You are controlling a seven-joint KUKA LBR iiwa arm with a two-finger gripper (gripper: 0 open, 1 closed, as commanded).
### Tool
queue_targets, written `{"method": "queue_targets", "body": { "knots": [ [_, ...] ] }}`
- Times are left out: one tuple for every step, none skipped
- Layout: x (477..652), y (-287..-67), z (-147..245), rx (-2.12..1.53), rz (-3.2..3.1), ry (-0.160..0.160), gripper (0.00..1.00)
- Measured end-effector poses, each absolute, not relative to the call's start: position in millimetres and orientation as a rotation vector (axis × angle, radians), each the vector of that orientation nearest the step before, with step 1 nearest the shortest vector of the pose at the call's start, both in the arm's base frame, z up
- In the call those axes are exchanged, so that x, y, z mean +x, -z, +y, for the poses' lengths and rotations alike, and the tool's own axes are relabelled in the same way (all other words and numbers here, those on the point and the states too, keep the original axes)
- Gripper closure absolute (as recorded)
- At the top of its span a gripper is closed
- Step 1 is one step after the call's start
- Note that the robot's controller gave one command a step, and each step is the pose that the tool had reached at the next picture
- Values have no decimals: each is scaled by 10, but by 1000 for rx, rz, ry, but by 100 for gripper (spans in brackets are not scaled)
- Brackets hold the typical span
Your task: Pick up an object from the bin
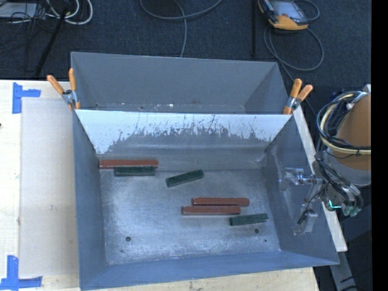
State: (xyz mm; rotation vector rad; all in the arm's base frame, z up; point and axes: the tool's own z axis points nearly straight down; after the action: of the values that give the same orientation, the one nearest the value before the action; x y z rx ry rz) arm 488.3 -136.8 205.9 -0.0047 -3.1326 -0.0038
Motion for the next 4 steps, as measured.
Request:
{"method": "queue_targets", "body": {
  "knots": [
    [4901,-2099,-1361,3,-3141,1,0],
    [5056,-1396,-1093,-48,-3145,0,0],
    [5220,-1364,-677,-142,-3131,2,0],
    [5229,-1417,-646,-428,-3114,1,0]
  ]
}}
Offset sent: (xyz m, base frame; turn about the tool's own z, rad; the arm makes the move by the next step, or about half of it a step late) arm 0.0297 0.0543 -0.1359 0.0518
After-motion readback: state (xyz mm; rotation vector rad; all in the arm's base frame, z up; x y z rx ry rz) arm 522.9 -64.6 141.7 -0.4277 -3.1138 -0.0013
